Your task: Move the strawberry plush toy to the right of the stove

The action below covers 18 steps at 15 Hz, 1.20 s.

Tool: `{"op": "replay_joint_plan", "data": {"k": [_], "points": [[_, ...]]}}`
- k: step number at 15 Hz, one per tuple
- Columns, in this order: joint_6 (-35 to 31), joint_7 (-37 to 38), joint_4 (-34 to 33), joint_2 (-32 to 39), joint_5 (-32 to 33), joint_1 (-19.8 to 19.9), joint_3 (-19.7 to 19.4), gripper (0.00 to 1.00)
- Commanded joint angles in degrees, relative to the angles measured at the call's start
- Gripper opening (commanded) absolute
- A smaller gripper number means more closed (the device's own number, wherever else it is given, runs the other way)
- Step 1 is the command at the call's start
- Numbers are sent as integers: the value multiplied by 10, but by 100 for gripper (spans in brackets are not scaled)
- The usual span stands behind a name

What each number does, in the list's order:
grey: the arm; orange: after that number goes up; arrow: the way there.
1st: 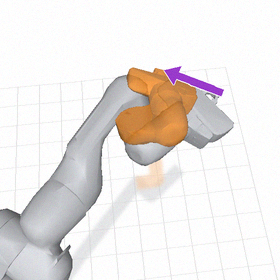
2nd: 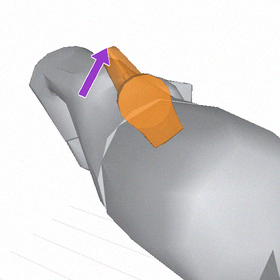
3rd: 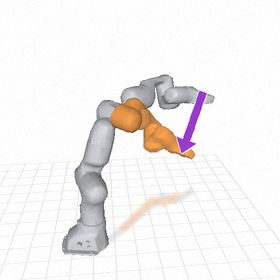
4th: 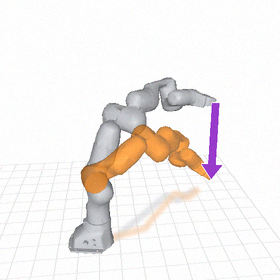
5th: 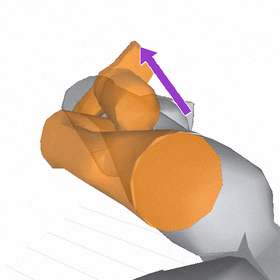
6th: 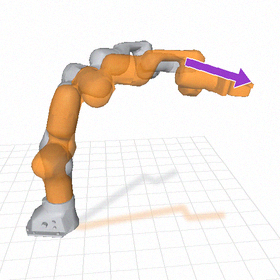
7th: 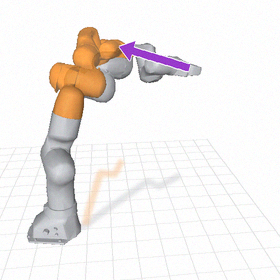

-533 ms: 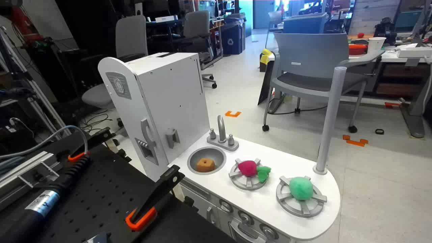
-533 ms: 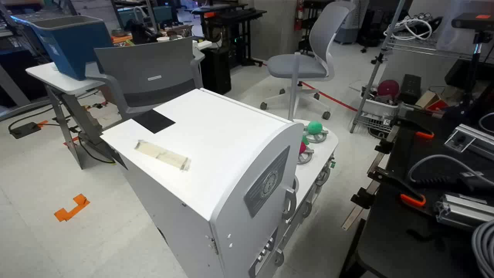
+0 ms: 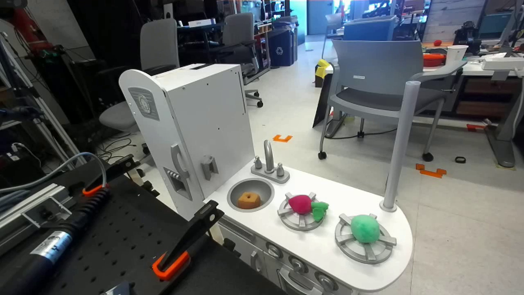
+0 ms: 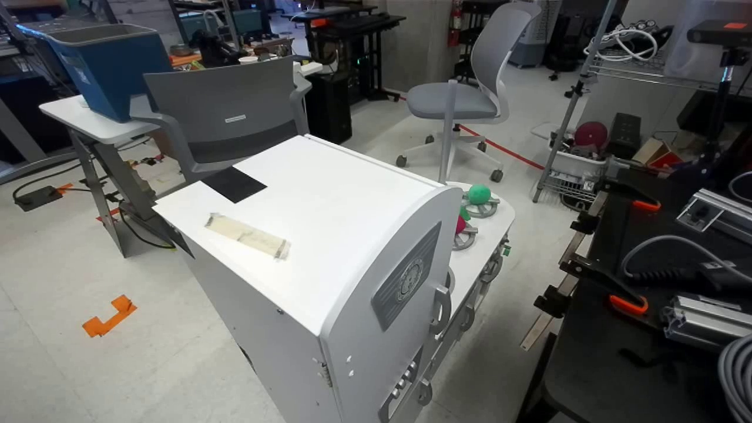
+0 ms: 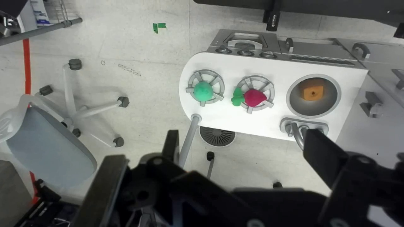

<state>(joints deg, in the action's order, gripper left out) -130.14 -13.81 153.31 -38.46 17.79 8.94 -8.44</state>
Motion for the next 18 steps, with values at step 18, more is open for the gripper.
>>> {"op": "replay_joint_plan", "data": {"k": [18], "points": [[-102, 21, -462, 706, -150, -5, 51, 100]]}}
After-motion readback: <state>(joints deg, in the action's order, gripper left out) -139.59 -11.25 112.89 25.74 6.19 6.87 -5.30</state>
